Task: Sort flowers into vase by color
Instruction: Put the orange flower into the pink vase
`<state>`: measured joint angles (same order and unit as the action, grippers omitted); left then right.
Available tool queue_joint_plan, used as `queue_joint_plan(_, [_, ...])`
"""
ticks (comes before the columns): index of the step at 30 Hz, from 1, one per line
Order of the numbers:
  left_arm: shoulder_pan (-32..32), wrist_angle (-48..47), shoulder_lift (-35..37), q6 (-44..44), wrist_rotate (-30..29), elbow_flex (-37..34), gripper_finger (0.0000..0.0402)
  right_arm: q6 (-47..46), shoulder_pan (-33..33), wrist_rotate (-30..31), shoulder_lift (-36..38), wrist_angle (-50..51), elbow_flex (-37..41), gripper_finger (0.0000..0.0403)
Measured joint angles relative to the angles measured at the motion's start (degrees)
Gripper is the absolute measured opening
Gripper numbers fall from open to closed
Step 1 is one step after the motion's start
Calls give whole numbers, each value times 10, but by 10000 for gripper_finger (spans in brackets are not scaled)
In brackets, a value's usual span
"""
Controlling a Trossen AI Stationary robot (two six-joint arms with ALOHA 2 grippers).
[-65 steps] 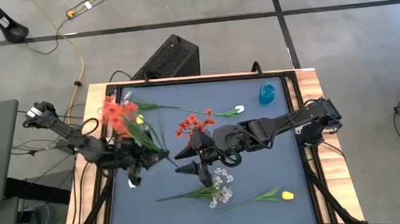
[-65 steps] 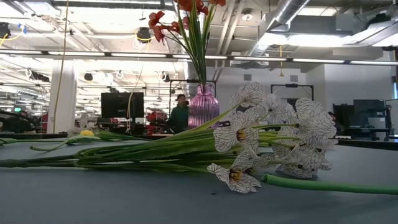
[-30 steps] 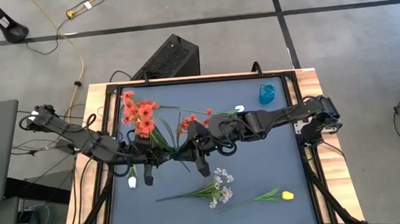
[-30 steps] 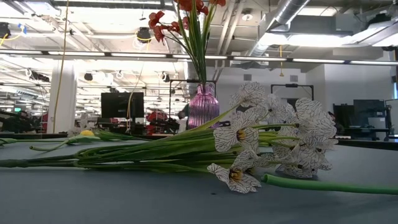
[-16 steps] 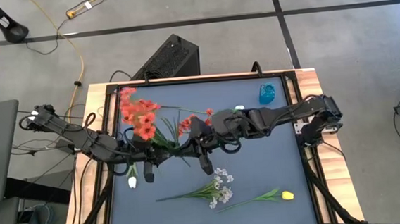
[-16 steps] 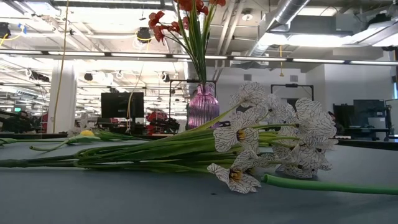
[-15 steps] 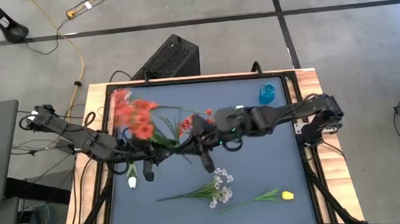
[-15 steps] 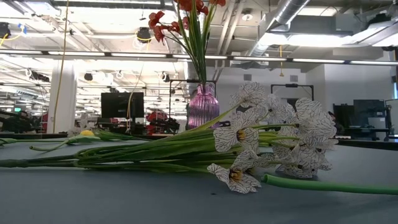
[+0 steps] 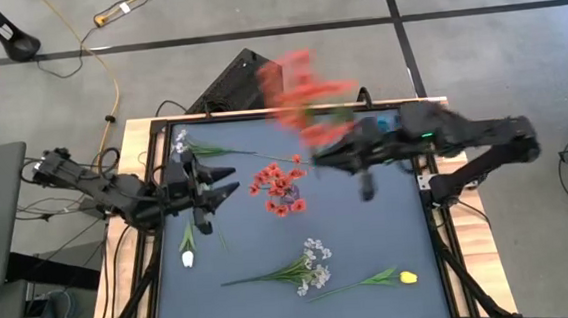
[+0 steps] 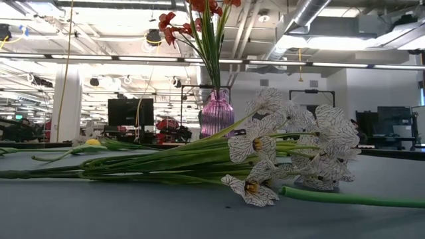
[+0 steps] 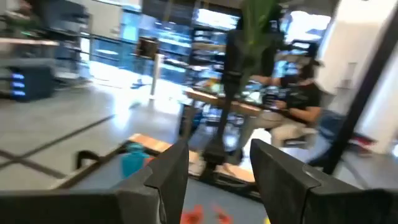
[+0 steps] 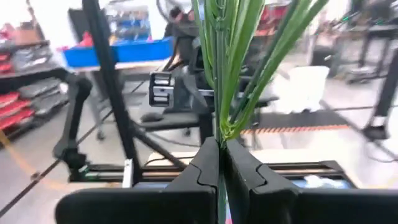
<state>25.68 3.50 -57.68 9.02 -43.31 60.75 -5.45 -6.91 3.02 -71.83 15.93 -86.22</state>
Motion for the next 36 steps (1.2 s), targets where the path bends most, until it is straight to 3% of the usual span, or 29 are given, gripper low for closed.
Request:
queue_joint_plan(2, [-9,-15,2,-5,-19,0,162,-8,15,11,52,-31,68,32])
queue_joint_plan(8, [-54,-60,-1,17,-37,-12,162,-58,66,26,156,-256,298,32])
queue_joint_plan(16, [-108,-73,0,69,-21,-56,162,-150,127,53,140,-522,513,32])
queue_joint_plan(23, [-162,-126,17,76,45,-59,162,-191,126,139,34,-727,580,32])
queue_joint_plan(27, [-176,-166,52,77,85,-59,162,-253,118,150,-50,-801,578,32])
queue_joint_plan(32, [-177,-214,105,78,85,-59,162,-247,86,183,-147,-895,558,32])
queue_joint_plan(36, [-176,-241,134,93,85,-59,162,-247,62,226,-191,-897,547,32])
